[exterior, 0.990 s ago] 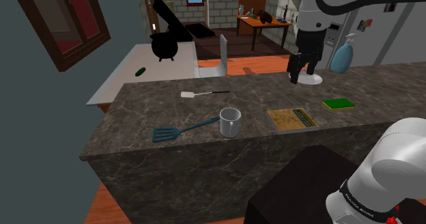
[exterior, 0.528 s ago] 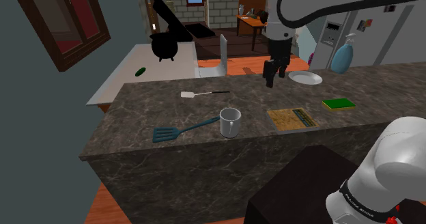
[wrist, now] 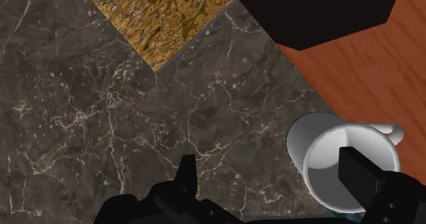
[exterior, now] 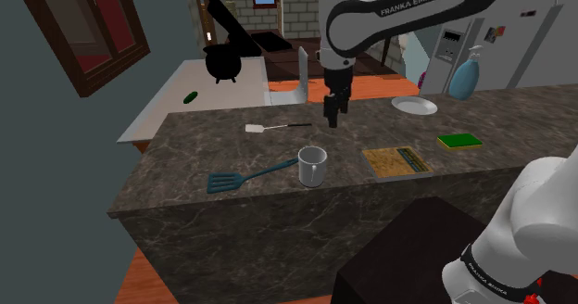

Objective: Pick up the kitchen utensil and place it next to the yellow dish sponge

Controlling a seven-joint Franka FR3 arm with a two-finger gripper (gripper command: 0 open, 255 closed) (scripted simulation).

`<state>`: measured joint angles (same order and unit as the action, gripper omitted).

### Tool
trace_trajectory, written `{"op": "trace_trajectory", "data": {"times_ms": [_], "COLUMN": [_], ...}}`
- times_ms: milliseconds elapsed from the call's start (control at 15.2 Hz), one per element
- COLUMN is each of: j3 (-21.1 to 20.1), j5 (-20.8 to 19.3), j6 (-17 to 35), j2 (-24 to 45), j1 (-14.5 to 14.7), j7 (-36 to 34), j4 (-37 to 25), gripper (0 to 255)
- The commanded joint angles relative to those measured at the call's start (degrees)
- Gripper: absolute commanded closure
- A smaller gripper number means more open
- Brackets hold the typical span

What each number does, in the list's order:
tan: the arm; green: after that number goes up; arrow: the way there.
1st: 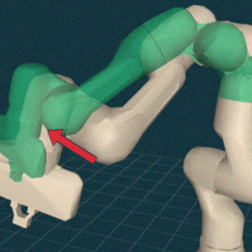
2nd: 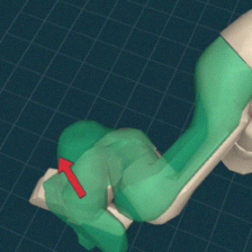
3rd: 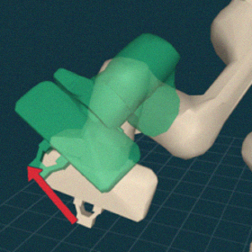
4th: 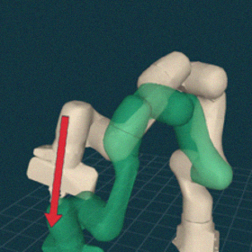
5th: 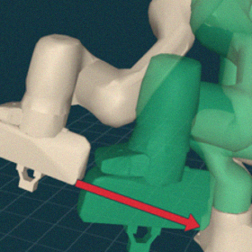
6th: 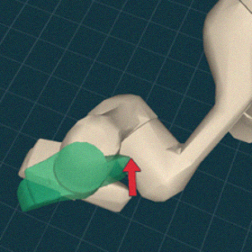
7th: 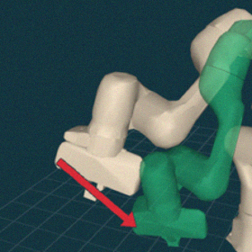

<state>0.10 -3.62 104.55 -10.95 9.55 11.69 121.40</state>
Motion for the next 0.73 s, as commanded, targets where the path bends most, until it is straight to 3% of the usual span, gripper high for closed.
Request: {"op": "trace_trajectory", "data": {"times_ms": [0,660], "j3": [-0.66,-4.87], "j5": [0.14,-0.56], "j6": [1.22,3.5], "j2": [4.24,22.69], "j1": [0.93,5.17], "j7": [1.93,10.25], "j4": [-2.75,-17.59], "gripper": [0,0]}}
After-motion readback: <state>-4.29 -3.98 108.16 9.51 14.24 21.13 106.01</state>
